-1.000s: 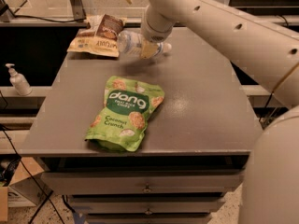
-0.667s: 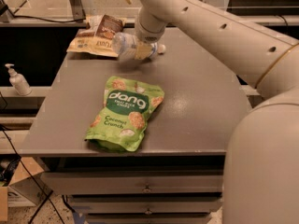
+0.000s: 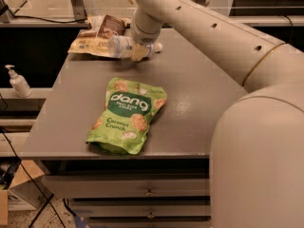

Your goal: Move blue plastic bottle near brown chip bag

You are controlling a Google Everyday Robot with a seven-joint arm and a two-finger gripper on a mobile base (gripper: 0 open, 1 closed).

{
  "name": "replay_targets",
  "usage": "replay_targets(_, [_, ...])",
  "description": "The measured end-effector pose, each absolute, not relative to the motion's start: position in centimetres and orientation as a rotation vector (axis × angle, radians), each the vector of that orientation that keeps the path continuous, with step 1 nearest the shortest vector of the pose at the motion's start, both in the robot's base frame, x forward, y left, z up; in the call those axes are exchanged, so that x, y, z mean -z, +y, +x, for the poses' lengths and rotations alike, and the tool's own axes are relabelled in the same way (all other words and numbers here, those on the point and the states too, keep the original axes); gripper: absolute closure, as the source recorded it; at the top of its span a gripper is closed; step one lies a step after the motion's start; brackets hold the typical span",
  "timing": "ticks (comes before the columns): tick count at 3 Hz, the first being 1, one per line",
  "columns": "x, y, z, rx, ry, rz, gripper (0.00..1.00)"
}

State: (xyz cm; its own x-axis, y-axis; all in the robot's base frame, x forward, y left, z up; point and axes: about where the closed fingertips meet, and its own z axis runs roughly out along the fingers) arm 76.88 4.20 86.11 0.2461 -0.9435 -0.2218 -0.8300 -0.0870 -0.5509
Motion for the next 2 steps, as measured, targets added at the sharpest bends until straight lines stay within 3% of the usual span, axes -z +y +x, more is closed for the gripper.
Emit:
replay_targets(1, [-85.84,4.28,76.88,0.251,1.613,-1.946,0.0])
replay_targets(2, [-85.84,4.28,76.88,0.251,1.613,-1.946,0.0])
